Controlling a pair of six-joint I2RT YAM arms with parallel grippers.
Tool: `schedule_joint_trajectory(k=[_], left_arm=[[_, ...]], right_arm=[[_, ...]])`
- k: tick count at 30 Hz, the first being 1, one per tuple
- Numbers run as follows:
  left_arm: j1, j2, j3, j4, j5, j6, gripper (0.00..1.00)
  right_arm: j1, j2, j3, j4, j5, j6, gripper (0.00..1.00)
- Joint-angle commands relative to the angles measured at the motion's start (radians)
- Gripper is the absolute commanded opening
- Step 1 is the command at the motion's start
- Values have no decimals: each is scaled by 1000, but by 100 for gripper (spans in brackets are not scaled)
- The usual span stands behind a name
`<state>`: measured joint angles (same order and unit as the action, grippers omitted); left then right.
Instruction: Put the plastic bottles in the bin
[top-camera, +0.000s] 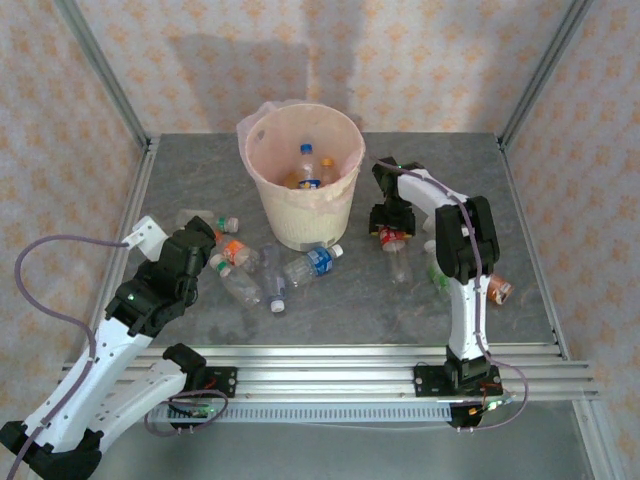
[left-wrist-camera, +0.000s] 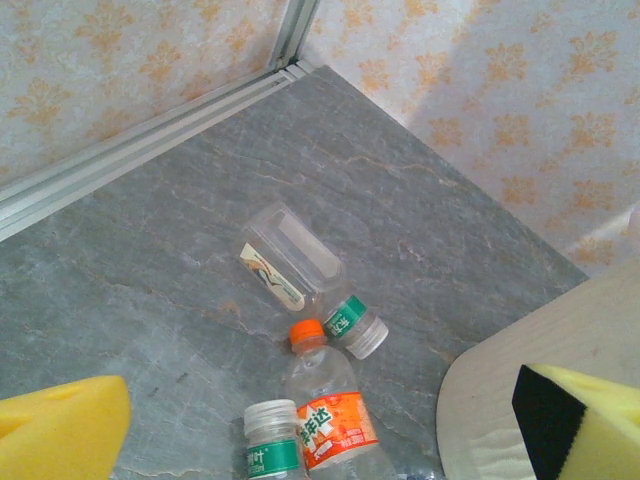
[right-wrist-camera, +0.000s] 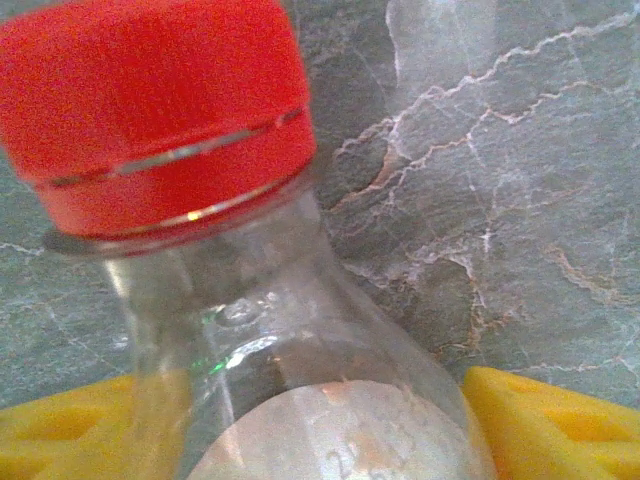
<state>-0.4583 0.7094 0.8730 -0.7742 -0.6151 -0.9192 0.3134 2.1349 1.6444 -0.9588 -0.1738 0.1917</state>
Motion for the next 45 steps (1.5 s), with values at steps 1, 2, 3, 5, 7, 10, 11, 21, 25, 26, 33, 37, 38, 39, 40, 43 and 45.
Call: schedule_joint_trajectory(k=[1,2,3,5,7,10,11,21,25,26,33,37,38,39,40,43,45], left_arm=[[1,-5,-12,-34,-53,-19,100],[1,-4,-11,-34,-54,-17,100],[2,-2,-11,-34,-53,-17,100],[2,1,-11,-34,-56,-19,100],[1,4,-11,-34,-58,-20,100],[1,13,-11,-31,-56,-21,100],[1,16,-11,-30,-55,-21,100],[3,62,-17,-2,-14,-21,100],[3,77,-19,15,-4,-19,100],[3,80,-18,19,2,-17,100],[5,102,-19,31,25,-17,100],[4,102,-18,35,35,-17,100],[4,102,-19,35,36,-16,100],[4,101,-17,35,38,-15,100],[4,101,-17,35,38,-16,100],[4,97,-18,36,40,-15,100],[4,98,-18,38,44,-18,100]], right_arm=[[-2,-3,-21,6,-10,13,65],[-1,-14,-27,8,-10,15,62],[-1,-25,-32,9,-9,16,59],[-1,-63,-49,14,1,23,55],[-1,-107,-66,17,10,32,53],[-1,-206,-98,28,30,49,48],[-1,-242,-108,29,39,57,46],[1,-597,-92,22,133,108,35],[17,-676,3,27,149,109,33],[24,-689,34,35,150,109,33],[111,-695,252,159,145,58,33],[153,-641,391,246,129,28,33],[161,-622,425,269,117,20,33],[169,-607,452,288,108,16,33],[176,-585,485,312,93,9,33],[194,-517,577,363,48,4,33],[207,-467,632,391,18,2,33]])
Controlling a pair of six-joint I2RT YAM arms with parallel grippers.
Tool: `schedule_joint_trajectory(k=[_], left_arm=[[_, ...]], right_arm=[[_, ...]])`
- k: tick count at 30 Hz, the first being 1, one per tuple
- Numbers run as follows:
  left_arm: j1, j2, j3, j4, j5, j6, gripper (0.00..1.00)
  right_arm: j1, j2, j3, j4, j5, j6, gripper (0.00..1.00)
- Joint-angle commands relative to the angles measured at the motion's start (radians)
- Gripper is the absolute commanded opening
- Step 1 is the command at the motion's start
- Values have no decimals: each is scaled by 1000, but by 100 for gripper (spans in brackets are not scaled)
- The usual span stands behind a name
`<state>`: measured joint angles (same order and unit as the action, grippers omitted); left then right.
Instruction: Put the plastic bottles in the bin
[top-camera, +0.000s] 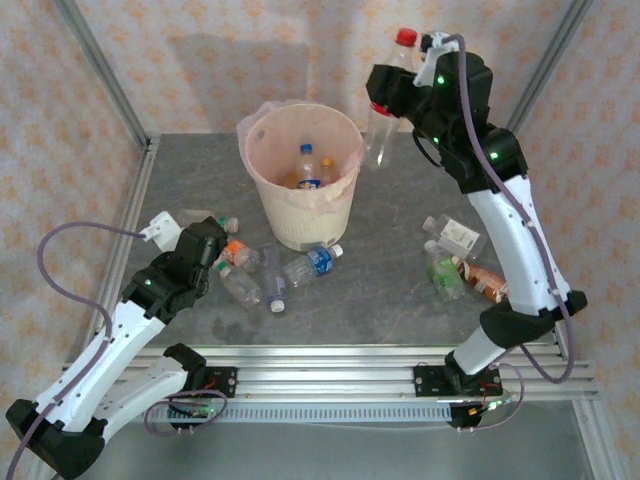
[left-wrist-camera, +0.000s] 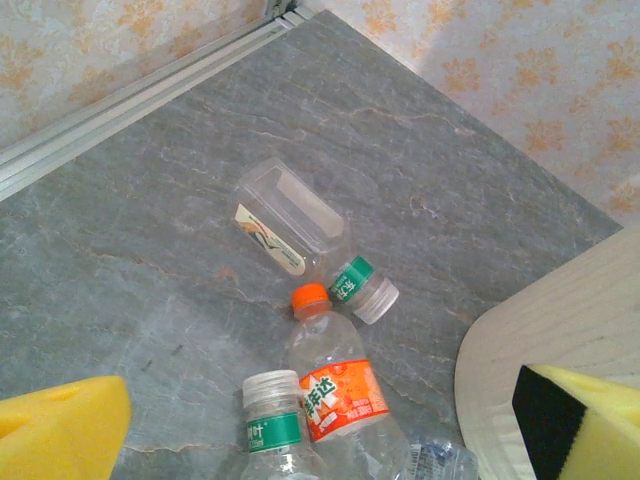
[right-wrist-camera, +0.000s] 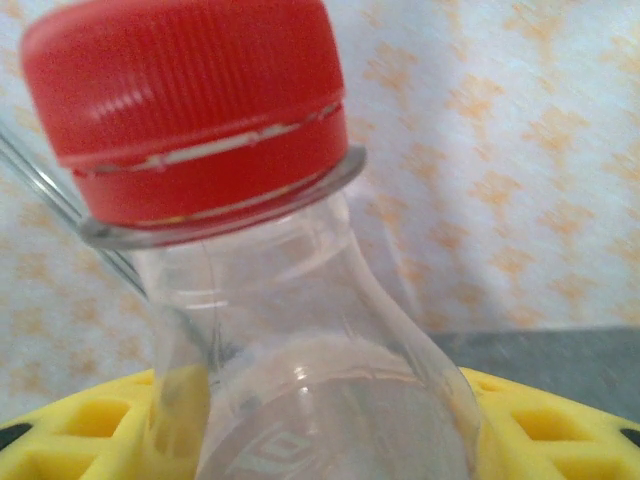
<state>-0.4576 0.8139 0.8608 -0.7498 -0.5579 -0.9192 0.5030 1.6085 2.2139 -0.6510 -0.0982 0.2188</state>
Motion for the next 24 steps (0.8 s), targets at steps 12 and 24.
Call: schedule_joint_trajectory(k=[12,24], left_arm=[[3,-13,-6,15,14,-26,100],[4,-44,-17,17,0,-26,100]], right_arm=[[101,323,239,179,-91,-57,31],[138,117,-399,638,-98,-55,35]])
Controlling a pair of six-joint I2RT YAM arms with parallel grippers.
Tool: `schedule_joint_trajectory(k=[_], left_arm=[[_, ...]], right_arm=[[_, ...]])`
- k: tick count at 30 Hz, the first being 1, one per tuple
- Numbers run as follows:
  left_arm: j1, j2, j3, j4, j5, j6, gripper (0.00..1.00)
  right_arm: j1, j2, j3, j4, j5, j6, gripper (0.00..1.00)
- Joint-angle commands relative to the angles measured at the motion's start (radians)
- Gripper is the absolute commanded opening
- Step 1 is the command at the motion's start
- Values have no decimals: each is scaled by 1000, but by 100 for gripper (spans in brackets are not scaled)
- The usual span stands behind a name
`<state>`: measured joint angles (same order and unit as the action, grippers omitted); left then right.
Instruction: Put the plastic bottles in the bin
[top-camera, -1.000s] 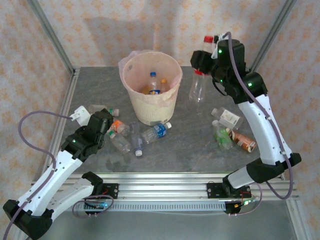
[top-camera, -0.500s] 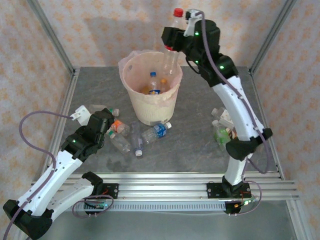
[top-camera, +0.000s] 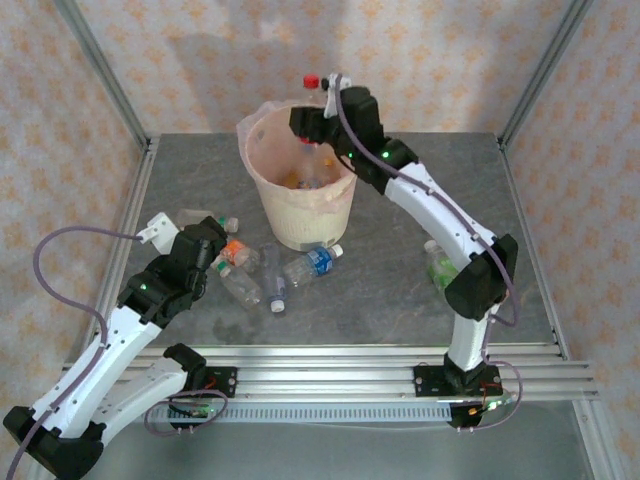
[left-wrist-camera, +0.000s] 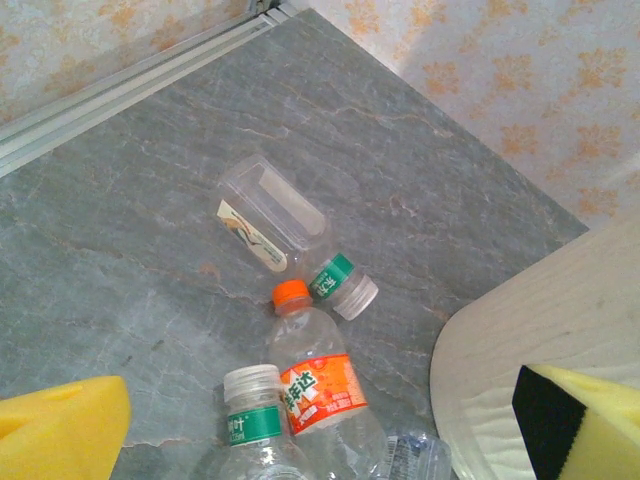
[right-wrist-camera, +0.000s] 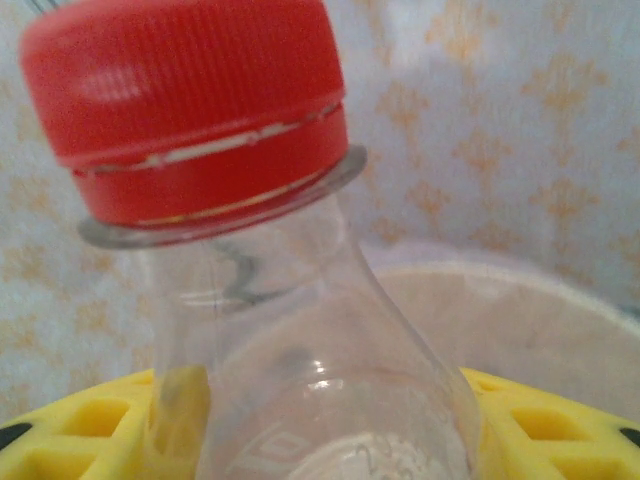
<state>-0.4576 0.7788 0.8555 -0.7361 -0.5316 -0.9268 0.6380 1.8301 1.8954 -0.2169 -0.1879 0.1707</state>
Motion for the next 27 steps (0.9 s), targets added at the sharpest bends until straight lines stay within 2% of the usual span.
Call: schedule_joint_trajectory(k=[1,10,18,27], left_arm=[[4,-7,-12,4,-27,-18,100],[4,8,-10,8,-30,-18,100],[4,17,-8,14,-24,-19,100],[3,22,-10,12,-21,-23,100]], right_arm=[[3,-116,-105,214,-6,-9,35],[3,-170,-245,218,-2,-14,38],[5,-149,-291,239,-51,22,39],[5,-143,-332,243,-61,11,51]])
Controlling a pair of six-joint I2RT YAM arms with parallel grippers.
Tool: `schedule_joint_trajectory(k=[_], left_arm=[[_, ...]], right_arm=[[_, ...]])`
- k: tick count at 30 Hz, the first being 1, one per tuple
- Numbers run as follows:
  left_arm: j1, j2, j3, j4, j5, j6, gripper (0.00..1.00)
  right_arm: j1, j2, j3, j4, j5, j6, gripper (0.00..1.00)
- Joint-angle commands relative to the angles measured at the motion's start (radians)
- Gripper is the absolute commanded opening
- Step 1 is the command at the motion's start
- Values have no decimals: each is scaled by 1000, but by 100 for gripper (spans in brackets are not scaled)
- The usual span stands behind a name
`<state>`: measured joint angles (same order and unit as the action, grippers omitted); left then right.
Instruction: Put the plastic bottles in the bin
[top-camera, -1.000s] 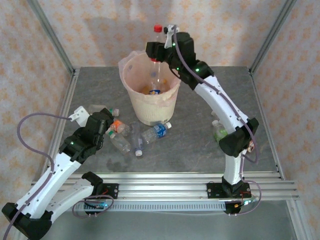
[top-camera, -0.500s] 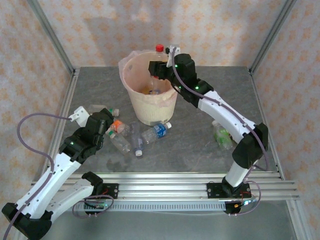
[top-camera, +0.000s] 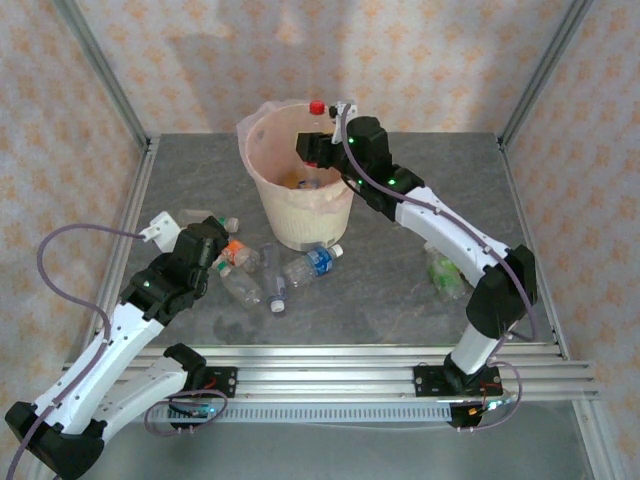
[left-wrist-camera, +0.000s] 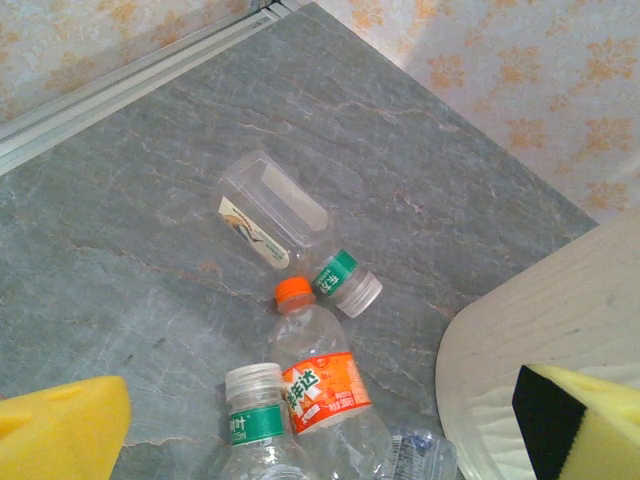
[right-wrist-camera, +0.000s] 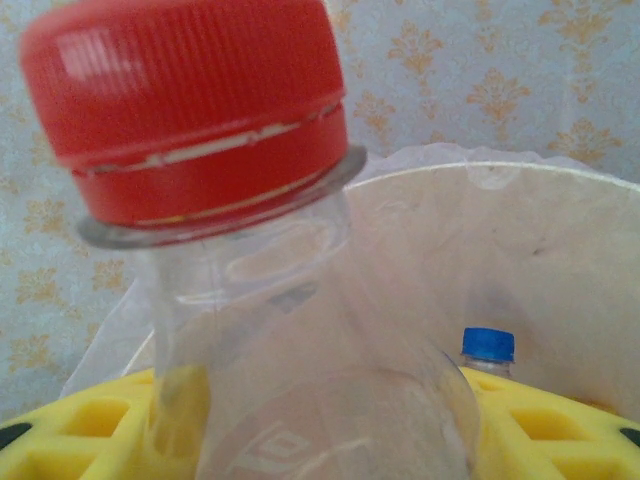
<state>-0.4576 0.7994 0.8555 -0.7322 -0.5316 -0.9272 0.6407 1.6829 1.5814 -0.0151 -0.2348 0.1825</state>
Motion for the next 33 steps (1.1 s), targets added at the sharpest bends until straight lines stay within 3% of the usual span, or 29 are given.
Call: schedule_joint_trajectory(k=[1,9,14,26,33], left_arm=[[4,1,-9,8,-21,-22,100],[4,6,-7,11,-18,-25,100],[4,13,-2,12,-20,-21,100],[6,35,9,11,-27,-11,100],[18,53,22,12,-22,19,100]], right_arm=[[2,3,-23,39,-11,-2,52],[2,-38,-65,23,5,-10,73],[2,-87,-88,18,28,-18,81],[2,-177,-75,-57,95,-13,80],[2,-207,43,-327,218,68,81]])
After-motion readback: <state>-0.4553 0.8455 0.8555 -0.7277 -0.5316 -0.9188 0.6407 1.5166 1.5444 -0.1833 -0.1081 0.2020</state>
